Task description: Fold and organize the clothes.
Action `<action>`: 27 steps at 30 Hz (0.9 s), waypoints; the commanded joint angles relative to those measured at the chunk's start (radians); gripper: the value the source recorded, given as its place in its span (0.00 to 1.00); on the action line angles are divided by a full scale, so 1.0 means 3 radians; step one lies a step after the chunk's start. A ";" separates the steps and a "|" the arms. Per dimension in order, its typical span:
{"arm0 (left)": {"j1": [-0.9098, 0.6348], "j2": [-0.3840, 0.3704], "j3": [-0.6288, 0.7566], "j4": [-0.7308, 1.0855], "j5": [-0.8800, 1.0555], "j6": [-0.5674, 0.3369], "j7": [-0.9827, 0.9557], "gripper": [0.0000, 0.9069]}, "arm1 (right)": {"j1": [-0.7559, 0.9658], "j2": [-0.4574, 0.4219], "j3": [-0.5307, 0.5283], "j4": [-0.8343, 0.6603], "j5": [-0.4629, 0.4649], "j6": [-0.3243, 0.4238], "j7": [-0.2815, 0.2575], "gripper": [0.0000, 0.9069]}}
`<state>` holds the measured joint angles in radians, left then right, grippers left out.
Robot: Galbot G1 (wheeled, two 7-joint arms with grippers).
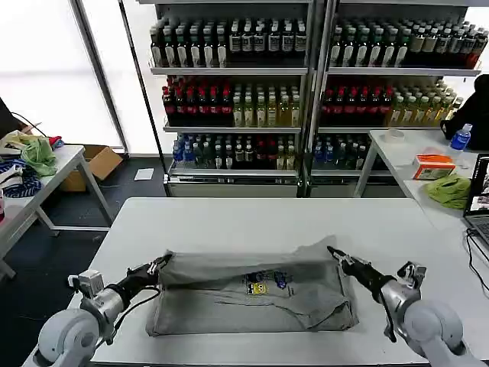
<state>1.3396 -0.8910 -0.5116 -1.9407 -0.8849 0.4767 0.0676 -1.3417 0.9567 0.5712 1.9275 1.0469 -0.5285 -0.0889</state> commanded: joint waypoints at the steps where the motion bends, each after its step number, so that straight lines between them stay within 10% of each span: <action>1: 0.0678 -0.0029 -0.0060 -0.0120 0.0319 0.0111 0.0135 0.00 | -0.0740 0.0002 0.0150 0.0225 -0.0281 -0.0073 0.0097 0.00; 3: 0.0707 -0.0055 -0.0060 -0.0135 0.0344 0.0137 0.0134 0.18 | -0.0790 0.0016 0.0131 0.0226 -0.0378 -0.0068 0.0089 0.00; 4: 0.0716 -0.0066 -0.0062 -0.0149 0.0369 0.0150 0.0136 0.98 | -0.0807 0.0025 0.0126 0.0239 -0.0443 -0.0072 0.0110 1.00; 13: 0.0682 -0.0070 -0.0224 -0.0318 0.0358 0.0225 -0.0012 1.00 | -0.0743 0.0062 0.0261 0.0434 -0.0415 0.0122 0.0176 1.00; 27: 0.0887 -0.0195 -0.0822 -0.0609 0.0226 0.0149 -0.0326 1.00 | -0.0789 0.0086 0.0585 0.0634 -0.1239 0.1198 0.0062 1.00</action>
<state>1.5495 -0.9138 -0.6527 -2.0649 -0.8089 0.5389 0.0274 -1.5523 0.9773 0.6933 2.0791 0.8047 -0.3499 -0.0627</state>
